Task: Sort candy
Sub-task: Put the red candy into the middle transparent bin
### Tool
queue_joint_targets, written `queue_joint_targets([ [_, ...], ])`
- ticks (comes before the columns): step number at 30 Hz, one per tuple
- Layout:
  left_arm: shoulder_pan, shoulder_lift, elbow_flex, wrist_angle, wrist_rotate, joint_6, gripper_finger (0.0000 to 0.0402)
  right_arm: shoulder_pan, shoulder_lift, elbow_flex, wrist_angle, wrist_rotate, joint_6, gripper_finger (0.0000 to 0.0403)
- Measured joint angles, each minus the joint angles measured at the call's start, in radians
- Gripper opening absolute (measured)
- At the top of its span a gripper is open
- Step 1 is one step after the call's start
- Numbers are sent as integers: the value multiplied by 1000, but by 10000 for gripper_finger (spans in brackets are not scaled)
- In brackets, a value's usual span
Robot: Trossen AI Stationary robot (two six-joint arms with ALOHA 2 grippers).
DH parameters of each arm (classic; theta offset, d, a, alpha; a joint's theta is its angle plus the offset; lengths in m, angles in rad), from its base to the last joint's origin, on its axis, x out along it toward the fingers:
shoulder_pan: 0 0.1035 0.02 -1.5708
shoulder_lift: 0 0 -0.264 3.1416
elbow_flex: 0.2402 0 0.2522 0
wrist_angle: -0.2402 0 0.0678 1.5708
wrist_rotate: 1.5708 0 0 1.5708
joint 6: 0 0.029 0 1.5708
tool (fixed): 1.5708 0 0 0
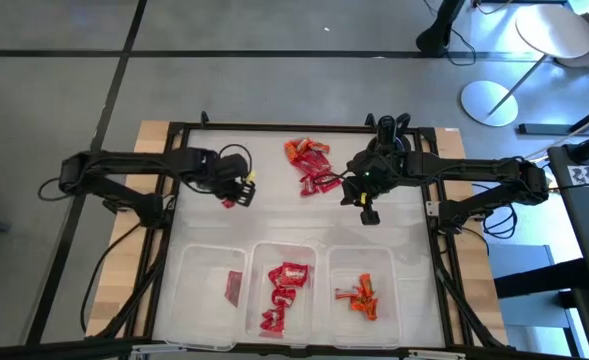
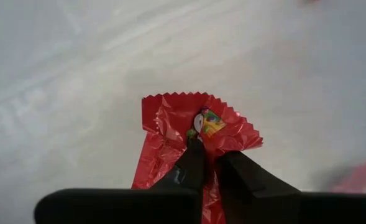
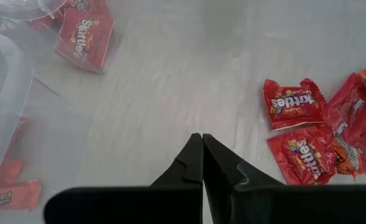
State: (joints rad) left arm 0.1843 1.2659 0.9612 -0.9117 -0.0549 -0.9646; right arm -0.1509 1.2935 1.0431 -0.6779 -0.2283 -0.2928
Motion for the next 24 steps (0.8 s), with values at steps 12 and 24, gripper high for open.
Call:
queue_joint_targets([
  [12, -271, 75, 309, 48, -97, 112, 18, 0, 0, 0, 16, 0, -10, 3],
  [24, -537, 322, 585, 66, -148, 221, 18, 0, 0, 0, 76, 65, 77, 3],
])
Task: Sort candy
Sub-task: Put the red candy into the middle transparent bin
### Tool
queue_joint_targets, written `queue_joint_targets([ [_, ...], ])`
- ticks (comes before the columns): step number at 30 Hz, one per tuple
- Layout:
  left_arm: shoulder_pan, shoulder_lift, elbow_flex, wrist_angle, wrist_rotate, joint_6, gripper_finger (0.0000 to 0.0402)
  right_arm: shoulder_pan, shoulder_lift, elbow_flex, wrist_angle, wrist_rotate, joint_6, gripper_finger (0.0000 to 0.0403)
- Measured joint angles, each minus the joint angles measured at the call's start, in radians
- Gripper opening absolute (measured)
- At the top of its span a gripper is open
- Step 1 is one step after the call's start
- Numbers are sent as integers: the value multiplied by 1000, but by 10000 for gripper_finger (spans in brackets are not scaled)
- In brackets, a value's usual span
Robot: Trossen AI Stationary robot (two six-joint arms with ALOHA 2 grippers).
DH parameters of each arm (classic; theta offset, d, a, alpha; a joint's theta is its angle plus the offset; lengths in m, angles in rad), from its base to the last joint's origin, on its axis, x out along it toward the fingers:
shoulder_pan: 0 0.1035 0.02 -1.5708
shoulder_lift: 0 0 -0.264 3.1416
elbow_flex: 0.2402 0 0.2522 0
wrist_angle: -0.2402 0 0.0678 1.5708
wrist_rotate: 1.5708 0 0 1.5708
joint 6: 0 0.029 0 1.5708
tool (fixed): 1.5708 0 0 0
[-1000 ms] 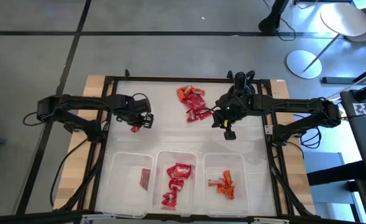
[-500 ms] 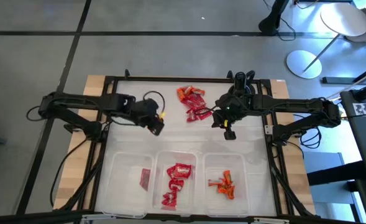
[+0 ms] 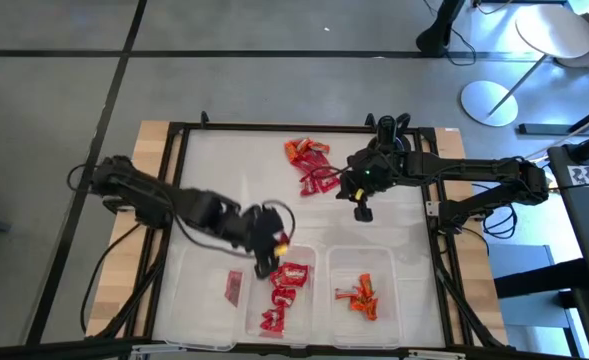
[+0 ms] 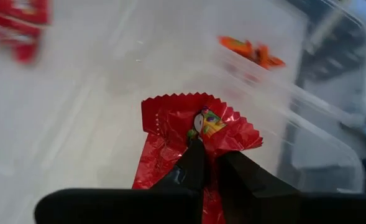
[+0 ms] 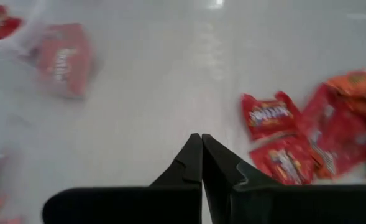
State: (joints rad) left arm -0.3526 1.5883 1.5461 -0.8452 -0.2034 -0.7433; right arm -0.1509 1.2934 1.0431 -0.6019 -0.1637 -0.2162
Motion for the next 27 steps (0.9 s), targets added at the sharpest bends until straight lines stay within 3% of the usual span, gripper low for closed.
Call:
queue_joint_targets([
  [8, -139, 150, 44, 26, -68, -56, 18, 0, 0, 0, 0, 66, 169, 3],
  [20, -209, 354, 43, 86, -69, 6, 18, 0, 0, 0, 2, 67, 266, 3],
  [27, -210, 394, 43, 159, -31, 34, 37, 0, 0, 0, 2, 67, 311, 3],
])
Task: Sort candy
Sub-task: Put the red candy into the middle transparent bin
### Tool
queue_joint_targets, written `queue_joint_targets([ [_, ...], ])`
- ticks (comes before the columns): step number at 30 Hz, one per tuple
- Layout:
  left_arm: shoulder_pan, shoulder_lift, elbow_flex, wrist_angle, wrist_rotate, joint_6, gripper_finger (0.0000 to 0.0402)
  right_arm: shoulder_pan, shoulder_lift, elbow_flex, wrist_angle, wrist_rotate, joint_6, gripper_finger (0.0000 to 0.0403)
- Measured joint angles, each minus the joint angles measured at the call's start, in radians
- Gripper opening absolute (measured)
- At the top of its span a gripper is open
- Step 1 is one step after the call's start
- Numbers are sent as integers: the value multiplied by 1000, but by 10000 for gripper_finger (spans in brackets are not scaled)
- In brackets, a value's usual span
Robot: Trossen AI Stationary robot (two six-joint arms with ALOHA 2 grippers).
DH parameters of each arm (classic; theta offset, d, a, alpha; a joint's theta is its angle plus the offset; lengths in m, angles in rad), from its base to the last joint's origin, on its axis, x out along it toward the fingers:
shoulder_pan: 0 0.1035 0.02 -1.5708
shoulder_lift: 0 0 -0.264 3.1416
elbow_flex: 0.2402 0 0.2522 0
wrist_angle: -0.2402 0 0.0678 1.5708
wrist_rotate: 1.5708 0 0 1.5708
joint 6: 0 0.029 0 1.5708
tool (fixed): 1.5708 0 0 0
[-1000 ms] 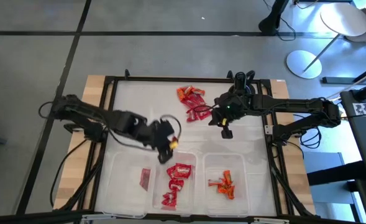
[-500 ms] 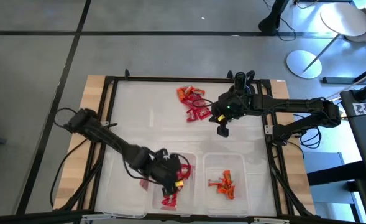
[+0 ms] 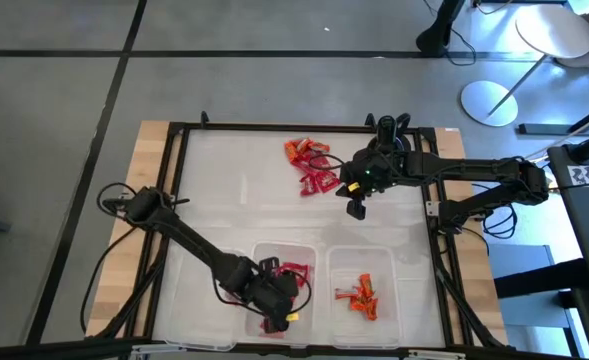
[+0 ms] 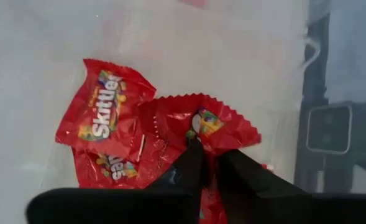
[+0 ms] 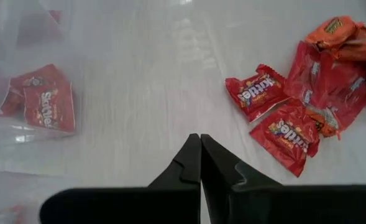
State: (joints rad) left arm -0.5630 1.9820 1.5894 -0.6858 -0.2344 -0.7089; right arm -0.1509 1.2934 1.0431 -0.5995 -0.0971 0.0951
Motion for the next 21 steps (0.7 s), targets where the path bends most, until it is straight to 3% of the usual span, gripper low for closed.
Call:
queue_joint_targets([
  [5, 14, -2, -3, -7, 69, -27, 97, 0, 0, 0, -3, 0, 15, 3],
  [12, 22, -2, -14, -39, 74, -102, 190, 0, 0, 0, -5, 0, 16, 3],
  [16, 30, -26, 5, -44, 74, -128, 204, 0, 0, 0, 6, -25, 14, 3],
  [21, 43, -126, 20, -50, 68, -102, 193, 0, 0, 5, 14, -79, -4, 3],
])
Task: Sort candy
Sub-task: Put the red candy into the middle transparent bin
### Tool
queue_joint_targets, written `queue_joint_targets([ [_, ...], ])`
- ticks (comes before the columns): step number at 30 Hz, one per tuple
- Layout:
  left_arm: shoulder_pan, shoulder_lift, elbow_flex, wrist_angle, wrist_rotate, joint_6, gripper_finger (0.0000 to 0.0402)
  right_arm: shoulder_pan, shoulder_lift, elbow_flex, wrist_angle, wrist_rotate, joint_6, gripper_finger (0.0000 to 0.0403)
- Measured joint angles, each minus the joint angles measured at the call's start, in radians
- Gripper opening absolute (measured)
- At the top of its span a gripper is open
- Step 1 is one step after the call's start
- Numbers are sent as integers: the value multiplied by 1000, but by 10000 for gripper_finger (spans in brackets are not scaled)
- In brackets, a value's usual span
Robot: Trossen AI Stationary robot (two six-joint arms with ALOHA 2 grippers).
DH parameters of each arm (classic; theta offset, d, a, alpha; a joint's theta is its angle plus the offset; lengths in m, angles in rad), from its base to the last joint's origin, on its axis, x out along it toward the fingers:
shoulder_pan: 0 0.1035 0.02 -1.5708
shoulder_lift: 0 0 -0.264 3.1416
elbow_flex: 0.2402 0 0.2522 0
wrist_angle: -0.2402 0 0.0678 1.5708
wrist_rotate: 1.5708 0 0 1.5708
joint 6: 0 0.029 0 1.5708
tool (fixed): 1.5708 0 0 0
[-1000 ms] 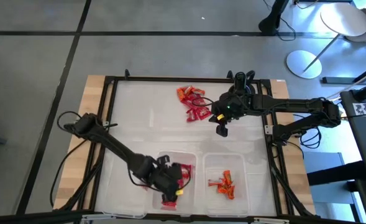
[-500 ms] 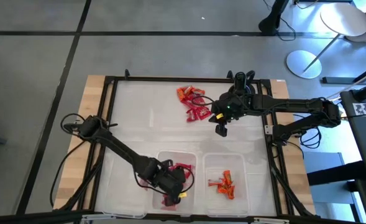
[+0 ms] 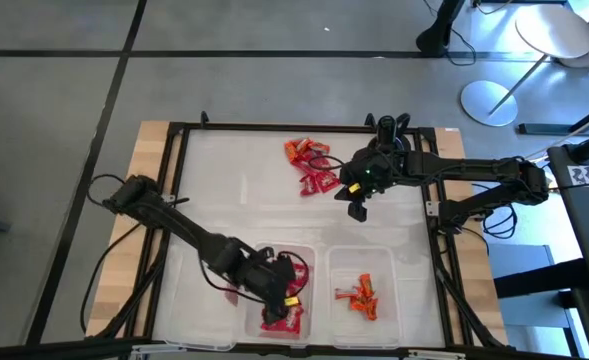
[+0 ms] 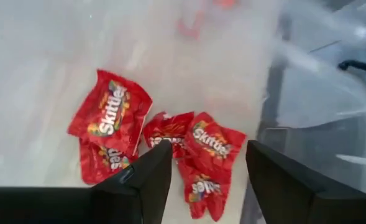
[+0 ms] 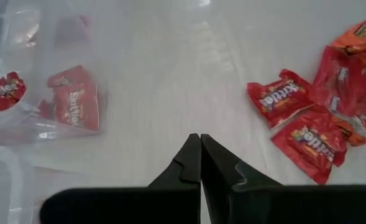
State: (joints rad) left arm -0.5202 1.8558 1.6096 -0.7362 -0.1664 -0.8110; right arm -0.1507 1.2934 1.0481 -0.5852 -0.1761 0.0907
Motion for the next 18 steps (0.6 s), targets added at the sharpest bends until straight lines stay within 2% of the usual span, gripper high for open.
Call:
queue_joint_targets([
  [4, 28, -86, -1, -34, -29, 31, 182, 0, 0, 0, 8, 0, -39, 3],
  [10, 118, -196, -1, -95, -140, 141, 168, 0, 0, 0, 12, 3, -86, 3],
  [14, 247, -260, -1, -153, -152, 228, 162, 0, 0, 25, 7, 131, -105, 3],
  [18, 407, -302, -1, -275, -150, 290, 161, -12, 0, 66, 7, 154, -195, 4],
])
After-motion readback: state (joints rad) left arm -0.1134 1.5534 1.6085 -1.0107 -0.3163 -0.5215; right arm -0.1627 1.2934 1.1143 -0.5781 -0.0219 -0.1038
